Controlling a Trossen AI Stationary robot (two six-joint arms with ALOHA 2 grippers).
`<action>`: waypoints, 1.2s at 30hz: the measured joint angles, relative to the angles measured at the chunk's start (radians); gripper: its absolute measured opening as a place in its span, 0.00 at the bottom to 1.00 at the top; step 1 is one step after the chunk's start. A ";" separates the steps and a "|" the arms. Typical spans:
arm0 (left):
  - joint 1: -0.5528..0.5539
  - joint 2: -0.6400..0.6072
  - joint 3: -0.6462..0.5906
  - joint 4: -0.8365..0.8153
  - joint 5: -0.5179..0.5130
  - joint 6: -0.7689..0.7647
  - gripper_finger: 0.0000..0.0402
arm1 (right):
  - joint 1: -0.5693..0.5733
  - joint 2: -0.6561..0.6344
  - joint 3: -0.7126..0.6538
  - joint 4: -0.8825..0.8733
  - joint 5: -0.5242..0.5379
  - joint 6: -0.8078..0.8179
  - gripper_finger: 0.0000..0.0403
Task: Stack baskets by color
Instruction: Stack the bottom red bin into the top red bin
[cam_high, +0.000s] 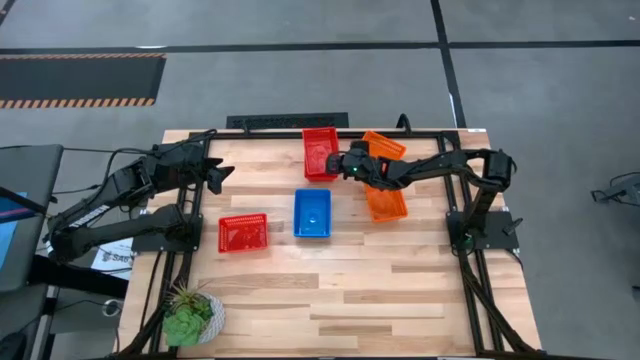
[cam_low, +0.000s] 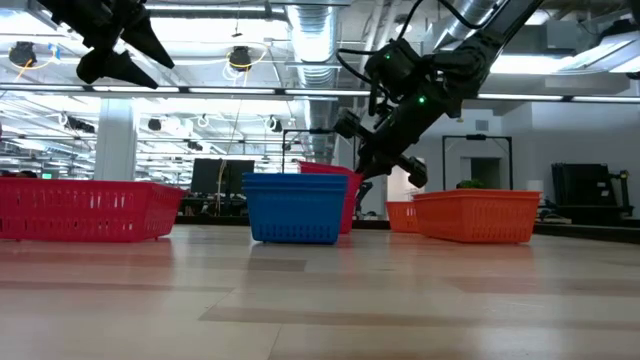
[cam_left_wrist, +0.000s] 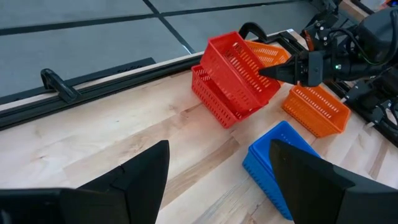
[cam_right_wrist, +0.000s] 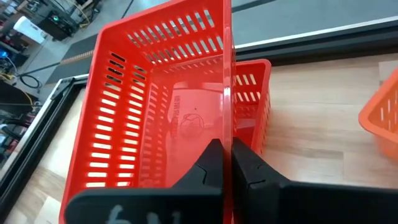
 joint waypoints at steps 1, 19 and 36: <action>0.000 0.000 0.000 0.000 0.000 0.000 0.65 | 0.000 0.000 0.000 0.000 0.000 0.000 0.03; 0.000 0.000 0.000 0.000 0.000 0.000 0.65 | 0.000 0.000 0.000 -0.018 0.018 -0.001 0.04; 0.000 0.000 0.000 0.000 0.000 0.000 0.65 | -0.004 -0.001 0.000 -0.070 -0.005 -0.001 0.08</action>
